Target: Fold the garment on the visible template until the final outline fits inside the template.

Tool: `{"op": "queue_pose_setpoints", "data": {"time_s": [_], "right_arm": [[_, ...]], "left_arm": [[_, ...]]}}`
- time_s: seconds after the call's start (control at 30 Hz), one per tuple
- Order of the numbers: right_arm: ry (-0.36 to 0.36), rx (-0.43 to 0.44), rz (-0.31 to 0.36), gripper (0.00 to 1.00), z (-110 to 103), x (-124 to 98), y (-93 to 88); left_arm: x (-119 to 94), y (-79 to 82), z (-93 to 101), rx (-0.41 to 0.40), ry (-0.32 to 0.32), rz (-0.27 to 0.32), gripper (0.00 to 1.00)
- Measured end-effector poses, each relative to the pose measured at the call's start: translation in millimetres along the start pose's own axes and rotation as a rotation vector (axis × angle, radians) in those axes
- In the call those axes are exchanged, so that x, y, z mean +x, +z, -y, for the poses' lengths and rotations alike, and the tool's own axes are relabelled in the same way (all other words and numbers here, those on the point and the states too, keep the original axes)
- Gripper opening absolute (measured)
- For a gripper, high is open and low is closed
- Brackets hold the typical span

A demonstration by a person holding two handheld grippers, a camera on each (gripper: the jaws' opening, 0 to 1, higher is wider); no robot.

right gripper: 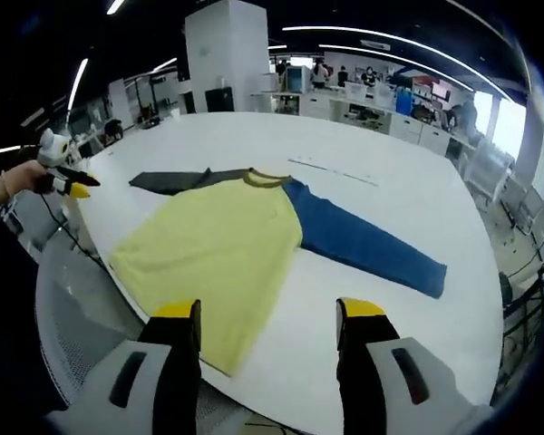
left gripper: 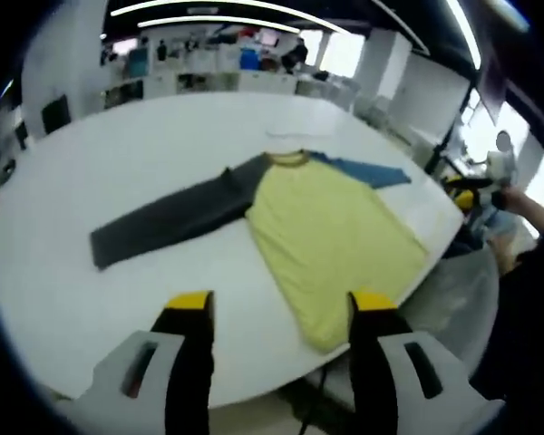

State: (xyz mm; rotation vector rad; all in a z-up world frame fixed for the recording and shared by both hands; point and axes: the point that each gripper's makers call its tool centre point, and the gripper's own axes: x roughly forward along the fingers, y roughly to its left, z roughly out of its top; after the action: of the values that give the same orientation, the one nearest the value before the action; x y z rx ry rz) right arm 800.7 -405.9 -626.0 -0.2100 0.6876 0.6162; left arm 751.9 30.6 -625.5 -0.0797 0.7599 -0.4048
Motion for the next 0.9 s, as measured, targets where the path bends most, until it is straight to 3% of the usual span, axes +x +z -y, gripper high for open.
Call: {"op": "queue_pose_setpoints", "data": {"time_s": [0.37, 0.63, 0.9], "right_arm": [[-0.013, 0.019, 0.061, 0.75, 3.7, -22.1, 18.9], [-0.017, 0.029, 0.154, 0.85, 11.1, -38.5, 39.8], [-0.029, 0.024, 0.174, 1.00, 16.2, -53.3, 43.0]], "left_arm": [[-18.7, 22.6, -3.1, -0.005, 0.031, 0.068, 0.71], [-35.9, 34.7, -13.9, -0.003, 0.036, 0.102, 0.84], [-51.7, 45.0, -19.9, 0.006, 0.048, 0.141, 0.94]]}}
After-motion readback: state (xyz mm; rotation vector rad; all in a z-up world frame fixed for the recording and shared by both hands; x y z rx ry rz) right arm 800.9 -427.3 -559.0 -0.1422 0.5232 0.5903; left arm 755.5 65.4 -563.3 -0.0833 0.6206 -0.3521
